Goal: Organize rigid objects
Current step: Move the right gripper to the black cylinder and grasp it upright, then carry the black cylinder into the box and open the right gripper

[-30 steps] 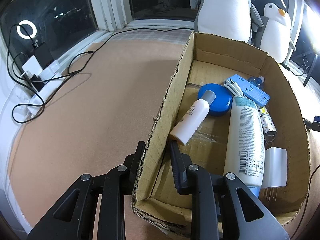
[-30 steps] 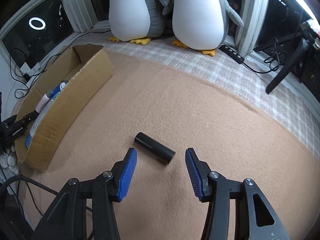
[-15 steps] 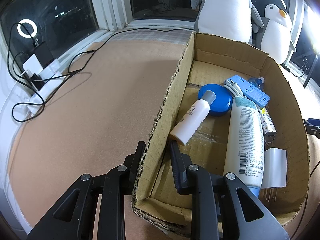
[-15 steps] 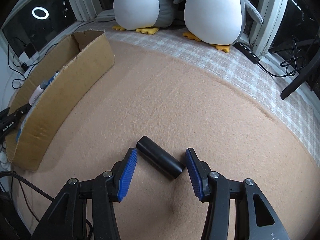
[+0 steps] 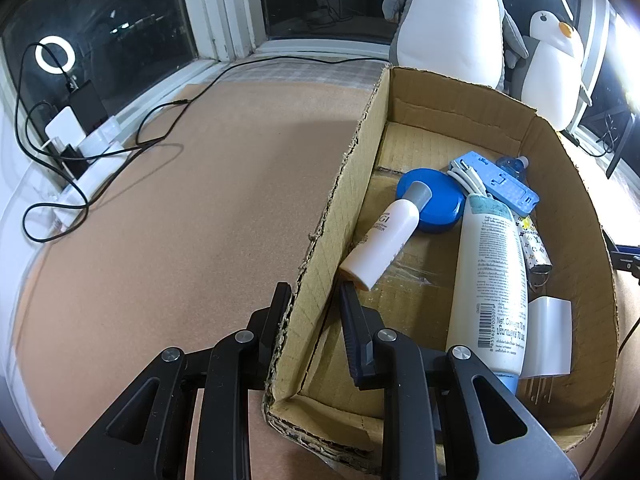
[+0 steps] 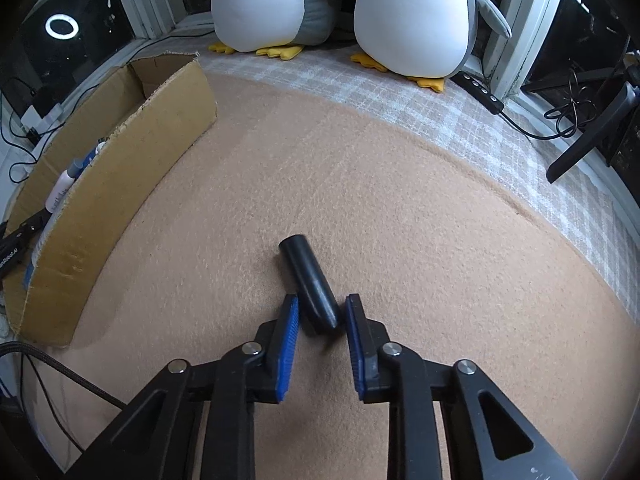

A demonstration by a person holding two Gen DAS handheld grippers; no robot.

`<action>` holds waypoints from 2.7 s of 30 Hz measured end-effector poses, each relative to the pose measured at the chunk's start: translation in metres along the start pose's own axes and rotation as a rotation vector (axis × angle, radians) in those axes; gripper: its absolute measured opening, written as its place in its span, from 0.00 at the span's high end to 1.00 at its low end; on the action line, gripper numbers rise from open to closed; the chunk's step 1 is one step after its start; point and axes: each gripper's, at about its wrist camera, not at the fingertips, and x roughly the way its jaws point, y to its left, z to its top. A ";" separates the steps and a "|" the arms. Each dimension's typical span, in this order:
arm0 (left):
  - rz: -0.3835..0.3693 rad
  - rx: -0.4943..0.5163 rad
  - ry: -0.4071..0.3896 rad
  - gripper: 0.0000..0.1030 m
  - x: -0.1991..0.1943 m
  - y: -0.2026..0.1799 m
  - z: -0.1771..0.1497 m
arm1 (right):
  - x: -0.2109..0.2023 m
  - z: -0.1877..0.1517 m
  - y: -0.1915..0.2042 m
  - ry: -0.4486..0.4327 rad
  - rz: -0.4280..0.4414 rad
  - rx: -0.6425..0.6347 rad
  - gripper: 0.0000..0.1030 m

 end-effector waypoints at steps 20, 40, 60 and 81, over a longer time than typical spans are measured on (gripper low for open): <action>-0.003 -0.007 -0.001 0.78 0.000 -0.001 -0.001 | -0.015 0.000 0.006 -0.093 0.023 0.073 0.86; -0.008 -0.009 -0.003 0.78 0.001 -0.003 -0.001 | -0.074 0.038 0.087 -0.222 0.153 -0.008 0.86; -0.009 -0.010 -0.002 0.77 0.001 -0.001 -0.001 | -0.044 0.069 0.164 -0.182 0.245 -0.091 0.86; -0.010 -0.011 -0.001 0.78 0.000 -0.001 -0.003 | -0.032 0.067 0.179 -0.159 0.203 -0.126 0.60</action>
